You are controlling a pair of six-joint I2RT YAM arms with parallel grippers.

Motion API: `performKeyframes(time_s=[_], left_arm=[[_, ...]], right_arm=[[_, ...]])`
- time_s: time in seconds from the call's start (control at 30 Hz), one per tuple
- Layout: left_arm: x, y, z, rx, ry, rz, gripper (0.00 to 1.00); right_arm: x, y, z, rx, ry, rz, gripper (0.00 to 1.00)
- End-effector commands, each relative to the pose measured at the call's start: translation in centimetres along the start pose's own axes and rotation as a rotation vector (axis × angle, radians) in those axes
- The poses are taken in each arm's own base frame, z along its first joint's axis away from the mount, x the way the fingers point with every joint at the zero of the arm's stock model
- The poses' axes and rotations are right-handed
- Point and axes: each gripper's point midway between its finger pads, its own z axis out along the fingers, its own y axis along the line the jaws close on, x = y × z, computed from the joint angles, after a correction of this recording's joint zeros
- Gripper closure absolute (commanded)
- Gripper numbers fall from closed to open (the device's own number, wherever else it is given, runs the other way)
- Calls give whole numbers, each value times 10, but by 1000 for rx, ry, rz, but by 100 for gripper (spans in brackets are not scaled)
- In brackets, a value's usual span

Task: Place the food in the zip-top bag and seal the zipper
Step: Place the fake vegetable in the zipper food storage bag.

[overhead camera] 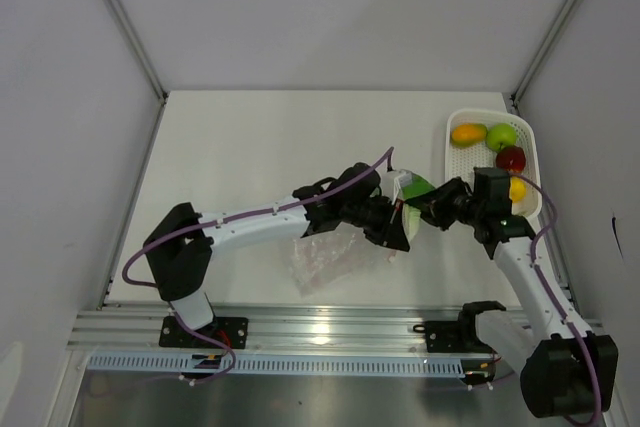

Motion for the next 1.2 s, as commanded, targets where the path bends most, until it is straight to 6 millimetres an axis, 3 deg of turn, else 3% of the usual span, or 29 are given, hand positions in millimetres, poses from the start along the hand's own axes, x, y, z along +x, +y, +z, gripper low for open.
performKeyframes(time_s=[0.0, 0.13, 0.27, 0.5, 0.53, 0.73, 0.93, 1.03, 1.07, 1.17], left_arm=[[-3, 4, -7, -41, -35, -12, 99], [3, 17, -4, -71, -51, -17, 99], [0, 20, -4, -89, -70, -26, 100], [-20, -12, -3, 15, -44, 36, 100], [-19, -26, -5, 87, -12, 56, 100], [-21, -63, -14, 261, 49, 135, 100], [-30, -47, -24, 181, -23, 113, 99], [-39, -19, -30, 75, -84, 40, 100], [-33, -1, -32, 48, -85, 3, 99], [-35, 16, -40, 52, -130, -49, 99]], right_arm=[[-9, 28, -21, -121, -31, 45, 100], [-24, 19, -33, -165, -124, 290, 100], [-27, 25, -38, -162, -188, 321, 100], [7, 36, -14, -148, -56, 154, 100], [12, 40, -12, -157, -40, 119, 100], [53, 31, 11, -98, 155, -111, 100], [66, 17, 6, -76, 215, -212, 98], [75, 8, 0, -62, 275, -258, 96], [79, 7, -1, -68, 296, -265, 95], [90, 2, -7, -93, 362, -309, 92]])
